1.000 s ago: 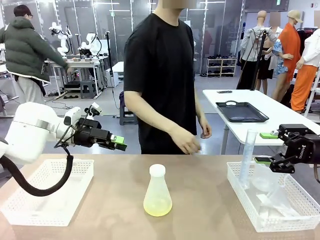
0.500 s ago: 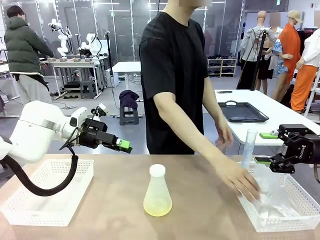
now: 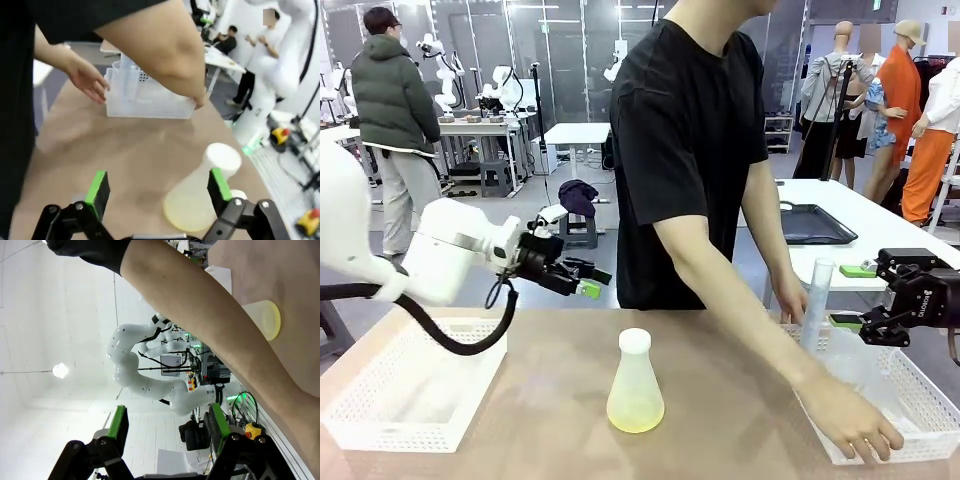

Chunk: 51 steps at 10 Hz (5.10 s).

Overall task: Prepare the solutions needed for the experiment.
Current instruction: When the human places the Big flask in the center of the table, pick up the Big flask and place it in the left Organizing basket.

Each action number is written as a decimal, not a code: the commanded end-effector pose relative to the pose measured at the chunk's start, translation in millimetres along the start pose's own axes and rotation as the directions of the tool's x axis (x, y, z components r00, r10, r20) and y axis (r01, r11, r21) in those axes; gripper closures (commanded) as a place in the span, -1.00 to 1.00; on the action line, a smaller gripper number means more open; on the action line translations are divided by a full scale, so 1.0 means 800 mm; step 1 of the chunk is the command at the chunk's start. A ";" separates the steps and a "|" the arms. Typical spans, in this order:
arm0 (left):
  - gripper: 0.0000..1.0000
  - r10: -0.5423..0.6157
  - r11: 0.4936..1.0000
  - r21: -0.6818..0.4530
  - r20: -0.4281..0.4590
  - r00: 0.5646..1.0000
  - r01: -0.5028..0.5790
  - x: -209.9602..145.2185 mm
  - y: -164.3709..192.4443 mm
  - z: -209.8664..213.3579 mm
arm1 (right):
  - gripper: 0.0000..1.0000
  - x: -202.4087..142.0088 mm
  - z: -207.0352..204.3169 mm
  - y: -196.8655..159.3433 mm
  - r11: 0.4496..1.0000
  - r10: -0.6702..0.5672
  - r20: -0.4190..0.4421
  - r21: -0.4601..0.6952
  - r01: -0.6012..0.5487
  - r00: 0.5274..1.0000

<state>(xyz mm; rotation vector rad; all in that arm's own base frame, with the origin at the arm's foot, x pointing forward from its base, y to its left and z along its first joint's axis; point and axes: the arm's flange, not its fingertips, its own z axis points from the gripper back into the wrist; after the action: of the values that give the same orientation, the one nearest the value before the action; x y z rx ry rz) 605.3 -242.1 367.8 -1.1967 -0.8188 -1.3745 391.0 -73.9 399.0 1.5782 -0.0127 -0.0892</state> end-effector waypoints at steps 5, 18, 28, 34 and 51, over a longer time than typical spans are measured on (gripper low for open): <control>-1.00 -0.087 0.984 -0.153 0.020 0.996 0.089 -0.020 0.032 -0.013 | -0.61 0.000 0.000 0.003 1.000 0.006 0.000 0.000 -0.006 1.000; -1.00 -0.274 0.762 -0.564 0.166 0.947 0.319 -0.092 0.055 -0.071 | -0.61 0.000 0.000 0.003 1.000 0.006 0.000 0.000 -0.006 1.000; -1.00 -0.216 0.719 -0.611 0.259 0.942 0.333 -0.087 0.058 -0.155 | -0.61 0.000 0.000 0.003 1.000 0.006 0.000 0.000 -0.006 1.000; -1.00 -0.181 0.650 -0.716 0.180 0.967 0.255 -0.079 0.018 -0.186 | -0.61 0.000 0.000 0.003 1.000 0.006 0.000 0.000 -0.006 1.000; -0.31 -0.153 0.583 -0.774 0.194 0.969 0.247 -0.083 -0.006 -0.222 | -0.61 0.000 0.000 0.003 1.000 0.006 0.000 0.000 -0.006 1.000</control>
<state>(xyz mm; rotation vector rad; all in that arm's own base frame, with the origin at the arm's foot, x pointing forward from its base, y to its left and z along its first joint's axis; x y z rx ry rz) 558.7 -393.1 265.5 -1.9194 -0.4213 -1.9862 391.0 -73.5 398.9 1.5780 -0.0119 -0.0887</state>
